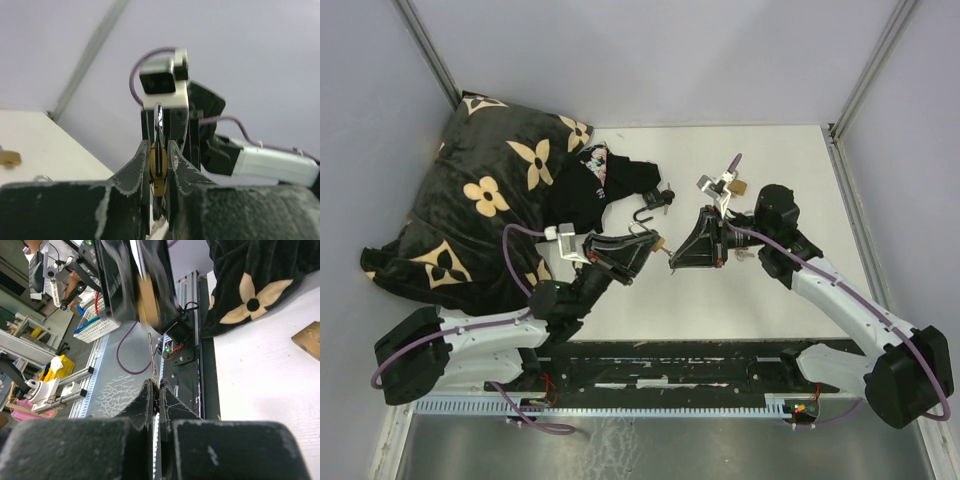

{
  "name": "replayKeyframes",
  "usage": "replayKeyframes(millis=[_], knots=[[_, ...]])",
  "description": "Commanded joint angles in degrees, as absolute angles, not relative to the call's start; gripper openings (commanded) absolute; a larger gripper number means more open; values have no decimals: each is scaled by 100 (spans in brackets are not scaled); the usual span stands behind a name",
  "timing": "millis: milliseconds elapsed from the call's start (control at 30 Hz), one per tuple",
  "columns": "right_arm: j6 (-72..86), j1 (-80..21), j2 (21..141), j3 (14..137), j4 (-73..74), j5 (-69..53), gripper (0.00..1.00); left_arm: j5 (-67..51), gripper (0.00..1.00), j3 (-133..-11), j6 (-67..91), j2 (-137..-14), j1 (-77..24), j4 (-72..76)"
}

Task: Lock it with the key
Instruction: Lock the lock, then place the lock at the center of the board, then place the key at the center of the board.

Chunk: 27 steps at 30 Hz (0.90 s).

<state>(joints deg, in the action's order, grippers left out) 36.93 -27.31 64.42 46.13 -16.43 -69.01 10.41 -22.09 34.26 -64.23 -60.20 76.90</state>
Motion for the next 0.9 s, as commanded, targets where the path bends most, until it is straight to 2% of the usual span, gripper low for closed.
replayKeyframes(millis=[0,233,333,467,667,867], knots=[[3139,-2692,6536,4968,-948,-6968,2,2103,3,-2203,2258,-5513,-5945,8001],[2699,-2729,6729,5121,-422,-6952,2,2442,3,-2273,1619,-4928,-5942,7339],[1925,-2725,6779,5329,370,-6809,2,2435,3,-2181,1736,-4734,-5935,6976],[432,-2714,6811,5824,2016,-6071,3,2486,3,-2026,2234,-4423,-5935,5794],[220,-2602,7151,5786,2231,-5104,5,2592,3,-1785,3509,-4292,-5934,3759],[2,-2592,8203,6069,2826,-4675,6,2359,3,-1293,4559,-4861,-5871,3708]])
